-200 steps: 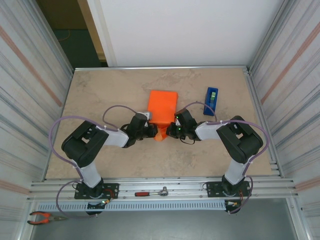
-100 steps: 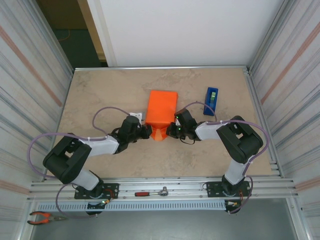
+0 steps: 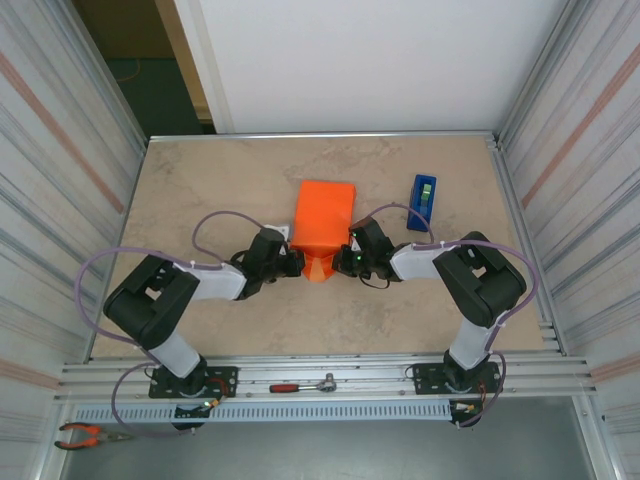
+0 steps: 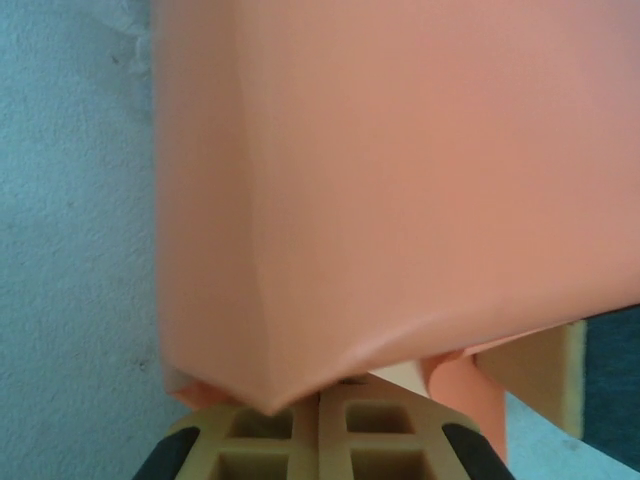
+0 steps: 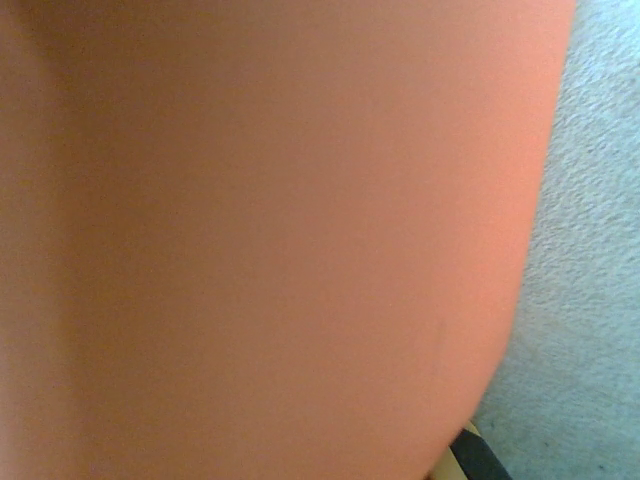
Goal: Wrap the gift box in paper
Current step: Fold the wrapping paper for the gift box.
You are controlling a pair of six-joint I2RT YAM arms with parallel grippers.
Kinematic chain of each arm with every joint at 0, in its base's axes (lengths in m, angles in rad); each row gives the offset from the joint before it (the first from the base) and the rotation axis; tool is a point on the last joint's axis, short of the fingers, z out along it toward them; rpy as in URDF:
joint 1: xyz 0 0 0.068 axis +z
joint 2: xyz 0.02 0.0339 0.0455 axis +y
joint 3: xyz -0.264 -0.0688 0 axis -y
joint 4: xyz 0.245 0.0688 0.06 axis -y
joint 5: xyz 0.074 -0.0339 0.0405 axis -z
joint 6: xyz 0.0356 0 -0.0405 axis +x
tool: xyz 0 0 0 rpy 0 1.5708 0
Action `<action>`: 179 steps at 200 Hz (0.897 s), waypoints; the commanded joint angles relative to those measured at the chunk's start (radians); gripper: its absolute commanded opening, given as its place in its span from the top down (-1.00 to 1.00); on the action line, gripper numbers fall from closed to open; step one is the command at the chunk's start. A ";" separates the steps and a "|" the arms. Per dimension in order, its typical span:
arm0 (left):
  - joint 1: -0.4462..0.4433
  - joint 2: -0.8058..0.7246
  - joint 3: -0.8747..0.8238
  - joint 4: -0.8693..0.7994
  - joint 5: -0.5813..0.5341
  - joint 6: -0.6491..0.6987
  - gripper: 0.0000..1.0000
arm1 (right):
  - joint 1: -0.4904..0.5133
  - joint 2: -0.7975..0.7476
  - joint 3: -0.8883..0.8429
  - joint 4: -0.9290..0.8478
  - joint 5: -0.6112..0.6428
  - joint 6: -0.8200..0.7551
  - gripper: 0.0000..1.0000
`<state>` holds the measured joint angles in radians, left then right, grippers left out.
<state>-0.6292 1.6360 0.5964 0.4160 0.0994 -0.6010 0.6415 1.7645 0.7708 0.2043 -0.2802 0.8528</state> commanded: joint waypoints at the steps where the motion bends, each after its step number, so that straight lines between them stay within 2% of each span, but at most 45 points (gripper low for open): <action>1: 0.006 0.037 0.007 0.003 -0.016 0.025 1.00 | 0.025 0.007 -0.021 -0.161 -0.004 -0.027 1.00; 92: -0.014 0.044 -0.024 0.022 -0.006 0.013 1.00 | 0.052 -0.100 0.019 -0.212 -0.021 -0.039 1.00; 179: -0.027 0.025 -0.034 0.035 0.008 -0.004 1.00 | 0.061 -0.036 0.048 -0.186 -0.017 -0.032 1.00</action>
<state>-0.6392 1.6737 0.5900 0.4358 0.1028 -0.6018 0.6960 1.7096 0.7910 0.0326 -0.2848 0.8440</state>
